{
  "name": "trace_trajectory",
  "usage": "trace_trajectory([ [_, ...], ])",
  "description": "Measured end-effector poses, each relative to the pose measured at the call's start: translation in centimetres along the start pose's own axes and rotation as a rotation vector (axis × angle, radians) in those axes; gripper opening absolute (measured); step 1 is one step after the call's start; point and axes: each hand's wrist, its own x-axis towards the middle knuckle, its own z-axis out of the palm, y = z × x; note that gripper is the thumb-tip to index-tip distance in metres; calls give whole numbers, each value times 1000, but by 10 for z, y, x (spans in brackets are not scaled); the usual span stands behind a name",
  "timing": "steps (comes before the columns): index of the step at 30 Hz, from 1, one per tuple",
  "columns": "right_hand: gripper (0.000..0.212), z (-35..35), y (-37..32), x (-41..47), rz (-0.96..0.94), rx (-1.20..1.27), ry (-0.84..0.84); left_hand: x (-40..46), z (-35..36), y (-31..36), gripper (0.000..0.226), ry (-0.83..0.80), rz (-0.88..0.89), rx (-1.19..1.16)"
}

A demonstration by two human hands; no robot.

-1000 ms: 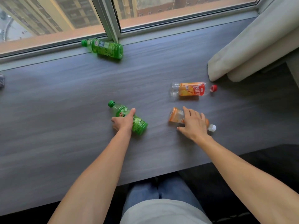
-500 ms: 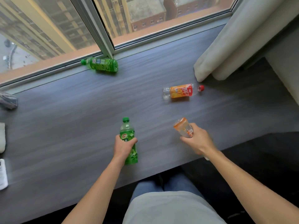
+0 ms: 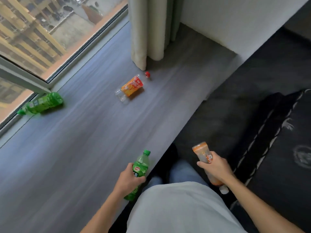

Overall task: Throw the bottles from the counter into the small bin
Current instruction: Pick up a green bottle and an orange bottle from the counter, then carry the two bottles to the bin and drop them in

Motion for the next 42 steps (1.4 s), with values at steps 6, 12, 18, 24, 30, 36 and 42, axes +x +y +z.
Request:
trace_trajectory([
  [6, 43, 10, 106, -44, 284, 256, 69, 23, 27, 87, 64, -133, 194, 244],
  [12, 29, 19, 180, -78, 528, 605, 83, 45, 75, 204, 68, -207, 365, 425],
  [18, 22, -14, 229, -73, 591, 834, 108, 62, 133, 291, 74, -212, 414, 617],
  [24, 29, -84, 258, -28, 584, 863, 141, 74, 163, 336, 78, -198, 385, 739],
  [30, 35, -174, 262, 49, 511, 832, 244, 91, 163, 363, 77, -180, 256, 734],
  [36, 42, -259, 257, 127, 415, 807, 239, 130, 167, 411, 90, -194, 180, 709],
  [42, 25, -301, 259, 165, 499, 750, 190, 170, 192, 522, 73, -243, 171, 678],
])
